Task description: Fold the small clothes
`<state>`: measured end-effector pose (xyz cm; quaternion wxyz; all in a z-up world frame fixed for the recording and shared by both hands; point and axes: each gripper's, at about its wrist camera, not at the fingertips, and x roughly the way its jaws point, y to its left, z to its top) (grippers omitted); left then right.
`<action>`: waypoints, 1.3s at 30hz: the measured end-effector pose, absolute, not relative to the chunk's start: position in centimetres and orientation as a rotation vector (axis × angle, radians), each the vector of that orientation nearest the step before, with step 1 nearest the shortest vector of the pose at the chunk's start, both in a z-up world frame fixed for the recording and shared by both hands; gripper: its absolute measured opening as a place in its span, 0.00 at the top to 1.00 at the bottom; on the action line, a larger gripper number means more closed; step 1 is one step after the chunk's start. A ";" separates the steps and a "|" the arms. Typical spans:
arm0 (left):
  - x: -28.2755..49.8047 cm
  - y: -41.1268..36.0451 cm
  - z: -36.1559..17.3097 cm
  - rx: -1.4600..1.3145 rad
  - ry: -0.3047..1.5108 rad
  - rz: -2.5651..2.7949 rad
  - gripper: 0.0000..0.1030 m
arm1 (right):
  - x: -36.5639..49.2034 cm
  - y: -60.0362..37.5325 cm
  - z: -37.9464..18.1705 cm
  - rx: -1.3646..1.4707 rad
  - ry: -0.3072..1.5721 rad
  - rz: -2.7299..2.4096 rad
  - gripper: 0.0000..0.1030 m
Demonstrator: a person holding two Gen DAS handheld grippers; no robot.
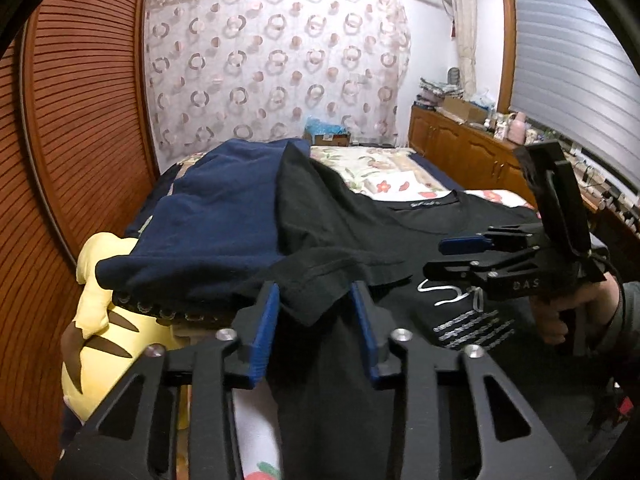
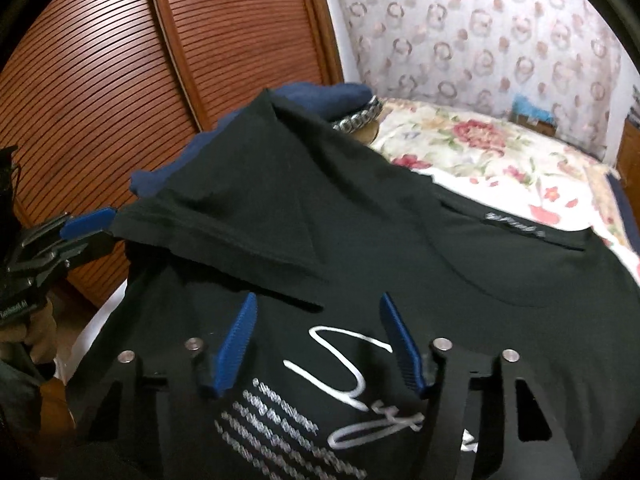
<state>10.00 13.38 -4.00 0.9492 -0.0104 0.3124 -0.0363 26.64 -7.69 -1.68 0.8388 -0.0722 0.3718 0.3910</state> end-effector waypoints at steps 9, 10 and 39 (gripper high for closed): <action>10.2 13.4 -4.9 0.045 0.661 -0.026 0.77 | 30.2 -6.5 -3.2 -0.165 0.843 0.850 0.73; 10.1 13.4 -5.0 0.047 0.663 -0.025 0.77 | 30.1 -6.7 -3.2 -0.167 0.844 0.854 0.75; 5.8 8.5 -2.5 -0.016 0.638 -0.188 0.52 | 27.7 -9.3 1.5 -0.298 0.660 0.784 0.98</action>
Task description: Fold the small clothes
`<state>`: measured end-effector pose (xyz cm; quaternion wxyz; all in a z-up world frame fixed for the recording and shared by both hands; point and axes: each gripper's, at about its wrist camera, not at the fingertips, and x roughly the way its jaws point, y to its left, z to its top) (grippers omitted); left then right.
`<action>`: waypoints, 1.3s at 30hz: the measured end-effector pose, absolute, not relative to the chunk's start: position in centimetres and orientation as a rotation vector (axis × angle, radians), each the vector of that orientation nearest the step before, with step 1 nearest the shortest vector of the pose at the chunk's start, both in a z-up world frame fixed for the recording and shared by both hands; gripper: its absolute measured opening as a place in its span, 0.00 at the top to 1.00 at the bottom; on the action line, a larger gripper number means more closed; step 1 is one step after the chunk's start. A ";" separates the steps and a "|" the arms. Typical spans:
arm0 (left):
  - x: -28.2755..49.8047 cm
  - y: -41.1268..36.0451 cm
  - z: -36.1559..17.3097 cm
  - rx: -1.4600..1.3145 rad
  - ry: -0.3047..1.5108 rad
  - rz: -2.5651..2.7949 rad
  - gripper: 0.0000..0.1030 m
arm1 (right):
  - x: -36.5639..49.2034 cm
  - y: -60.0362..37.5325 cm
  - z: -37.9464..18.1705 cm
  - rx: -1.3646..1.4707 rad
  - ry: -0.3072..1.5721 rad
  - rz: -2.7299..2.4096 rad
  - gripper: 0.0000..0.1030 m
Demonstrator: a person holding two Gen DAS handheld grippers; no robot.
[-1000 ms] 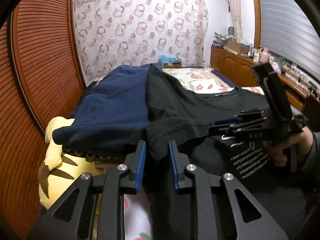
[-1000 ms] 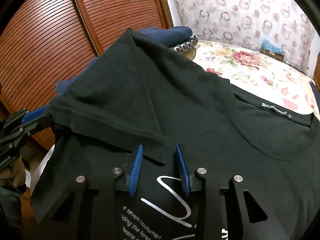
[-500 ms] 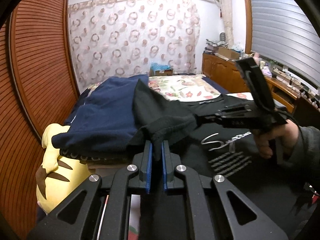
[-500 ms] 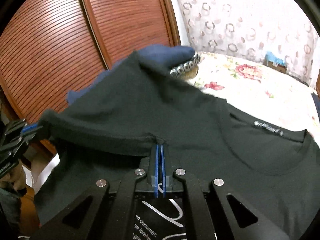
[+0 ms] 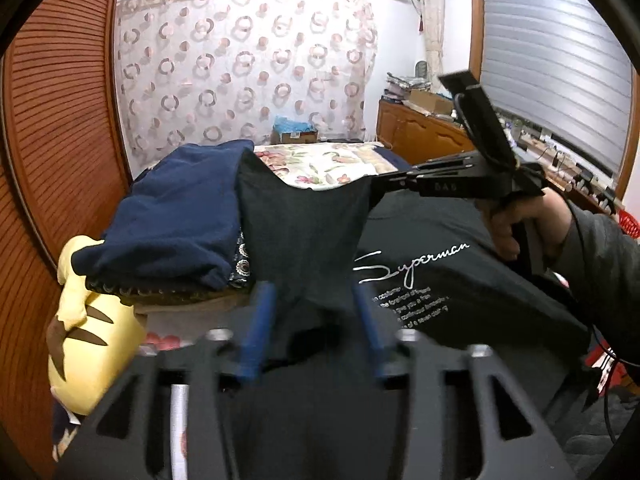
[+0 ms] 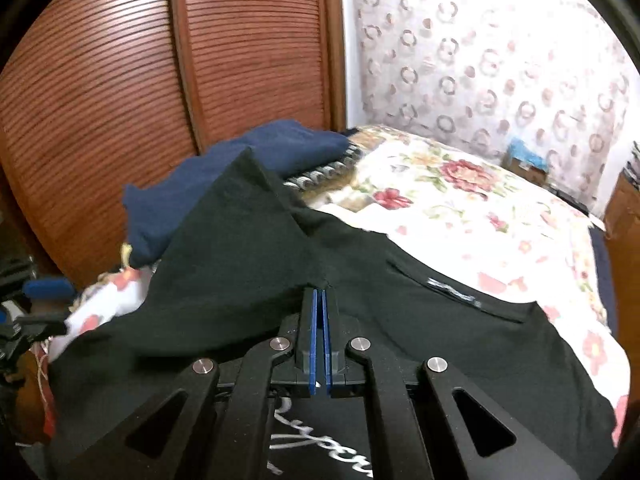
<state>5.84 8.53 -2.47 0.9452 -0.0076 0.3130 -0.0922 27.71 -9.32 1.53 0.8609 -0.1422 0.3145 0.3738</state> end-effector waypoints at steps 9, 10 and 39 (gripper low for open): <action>7.0 9.4 -4.4 -0.007 0.689 -0.138 0.31 | 28.6 -8.0 -0.7 -0.288 0.734 0.694 0.54; 7.2 9.4 -4.6 -0.007 0.696 -0.140 0.30 | 28.4 -8.3 -0.6 -0.275 0.731 0.689 0.52; 8.8 2.4 -7.1 0.026 0.772 -0.305 0.59 | 16.2 -22.8 -1.7 -0.199 0.740 0.488 0.40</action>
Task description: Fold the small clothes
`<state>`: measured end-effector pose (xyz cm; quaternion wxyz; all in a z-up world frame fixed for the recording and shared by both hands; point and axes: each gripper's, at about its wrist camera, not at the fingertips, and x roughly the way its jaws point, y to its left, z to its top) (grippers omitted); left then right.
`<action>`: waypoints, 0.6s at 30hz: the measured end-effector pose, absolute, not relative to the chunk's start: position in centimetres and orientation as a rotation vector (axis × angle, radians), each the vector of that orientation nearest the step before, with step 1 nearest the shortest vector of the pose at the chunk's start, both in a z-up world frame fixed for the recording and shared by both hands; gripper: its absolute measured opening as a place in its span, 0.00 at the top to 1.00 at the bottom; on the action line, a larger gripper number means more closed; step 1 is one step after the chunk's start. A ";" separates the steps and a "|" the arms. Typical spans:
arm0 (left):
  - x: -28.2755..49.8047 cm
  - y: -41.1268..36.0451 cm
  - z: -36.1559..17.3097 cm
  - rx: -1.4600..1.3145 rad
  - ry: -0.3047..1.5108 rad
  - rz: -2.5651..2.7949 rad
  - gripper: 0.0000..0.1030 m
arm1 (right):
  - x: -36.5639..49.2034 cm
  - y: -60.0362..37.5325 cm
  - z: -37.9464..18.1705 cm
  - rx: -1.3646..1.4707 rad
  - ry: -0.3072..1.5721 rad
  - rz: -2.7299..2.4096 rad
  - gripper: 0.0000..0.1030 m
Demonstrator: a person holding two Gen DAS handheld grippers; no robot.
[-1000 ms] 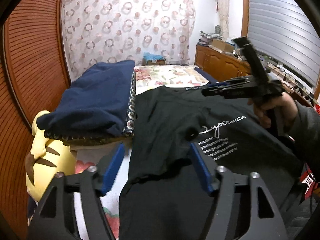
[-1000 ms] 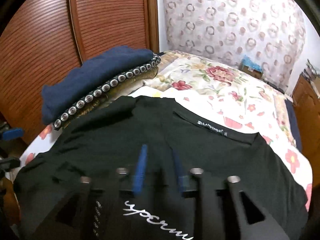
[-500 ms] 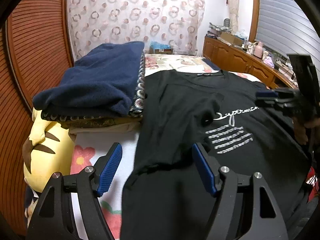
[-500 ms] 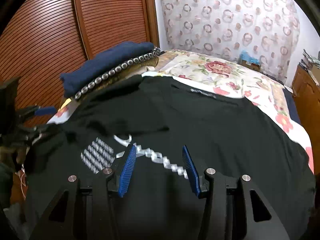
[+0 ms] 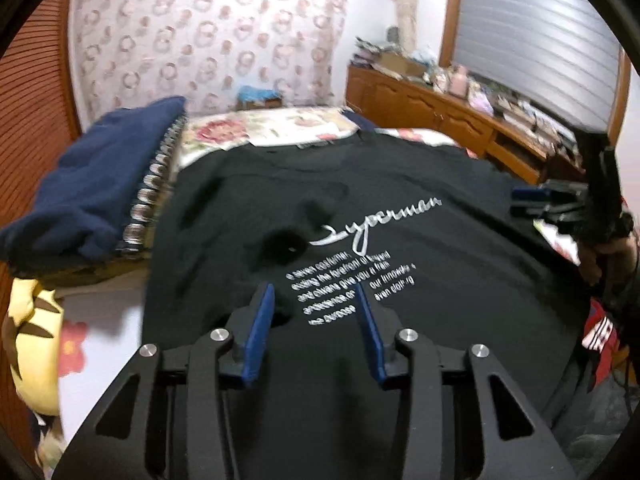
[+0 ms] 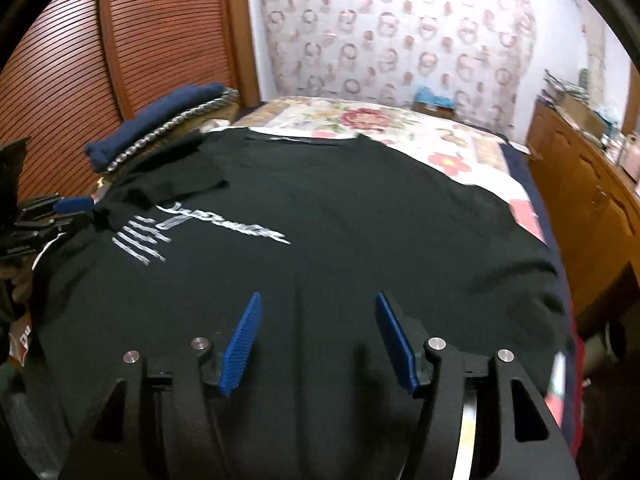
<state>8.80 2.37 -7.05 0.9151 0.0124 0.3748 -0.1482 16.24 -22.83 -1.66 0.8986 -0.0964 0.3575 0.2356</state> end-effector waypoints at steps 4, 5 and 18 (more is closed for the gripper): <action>10.6 2.0 -8.6 0.072 0.832 -0.248 0.59 | 15.3 -24.1 -1.3 -0.159 0.742 0.442 0.40; 10.9 2.0 -8.8 0.087 0.843 -0.225 0.59 | 15.2 -24.0 -1.4 -0.155 0.743 0.430 0.40; 11.7 3.1 -9.0 0.133 0.853 -0.166 0.92 | 13.1 -22.6 -2.1 -0.160 0.760 0.405 0.40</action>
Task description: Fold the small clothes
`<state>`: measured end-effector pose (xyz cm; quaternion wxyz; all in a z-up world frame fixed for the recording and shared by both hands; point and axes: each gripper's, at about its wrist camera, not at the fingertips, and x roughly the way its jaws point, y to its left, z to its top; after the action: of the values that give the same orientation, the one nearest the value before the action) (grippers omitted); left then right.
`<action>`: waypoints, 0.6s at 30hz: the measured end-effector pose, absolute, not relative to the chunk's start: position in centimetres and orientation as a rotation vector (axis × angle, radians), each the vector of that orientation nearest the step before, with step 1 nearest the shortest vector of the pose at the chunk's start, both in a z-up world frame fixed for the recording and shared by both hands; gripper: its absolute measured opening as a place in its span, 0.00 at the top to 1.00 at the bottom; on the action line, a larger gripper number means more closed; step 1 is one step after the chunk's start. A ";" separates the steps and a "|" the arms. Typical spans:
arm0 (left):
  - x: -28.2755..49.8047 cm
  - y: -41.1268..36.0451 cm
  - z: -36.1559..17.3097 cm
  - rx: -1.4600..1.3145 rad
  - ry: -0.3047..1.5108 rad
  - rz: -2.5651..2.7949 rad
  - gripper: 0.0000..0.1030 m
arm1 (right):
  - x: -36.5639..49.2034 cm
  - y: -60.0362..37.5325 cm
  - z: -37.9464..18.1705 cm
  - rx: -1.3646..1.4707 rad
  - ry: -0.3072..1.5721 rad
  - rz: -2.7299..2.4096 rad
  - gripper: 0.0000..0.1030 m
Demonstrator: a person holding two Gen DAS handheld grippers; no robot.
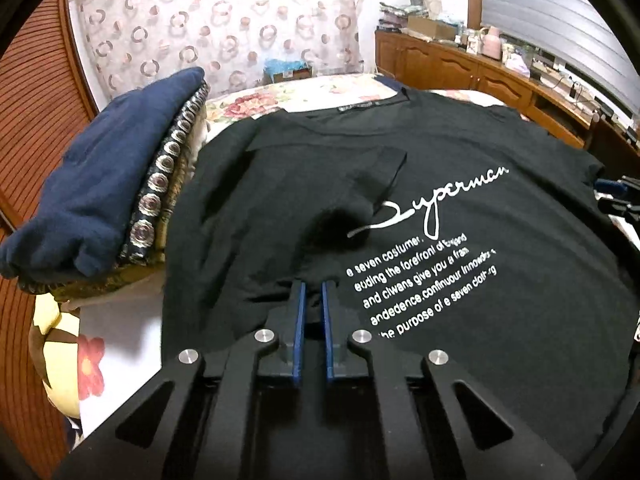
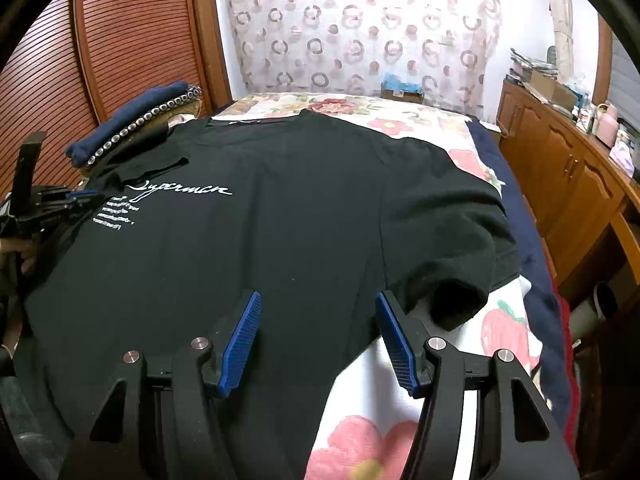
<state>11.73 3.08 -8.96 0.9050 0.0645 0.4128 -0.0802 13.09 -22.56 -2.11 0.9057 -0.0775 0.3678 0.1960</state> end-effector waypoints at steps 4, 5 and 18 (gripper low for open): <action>10.3 3.4 -6.7 0.070 0.798 -0.208 0.92 | 13.0 -23.2 -2.4 -0.154 0.756 0.392 0.40; 9.8 3.2 -5.9 0.056 0.785 -0.224 0.92 | 12.9 -23.2 -2.4 -0.147 0.755 0.391 0.40; 9.4 1.0 -5.4 0.004 0.763 -0.311 0.36 | 12.9 -25.3 -2.3 -0.118 0.733 0.371 0.40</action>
<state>9.36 0.95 -5.36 0.9163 0.0020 0.3709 -0.1513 12.94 -25.28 -2.28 0.9151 -0.0575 0.3560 0.1802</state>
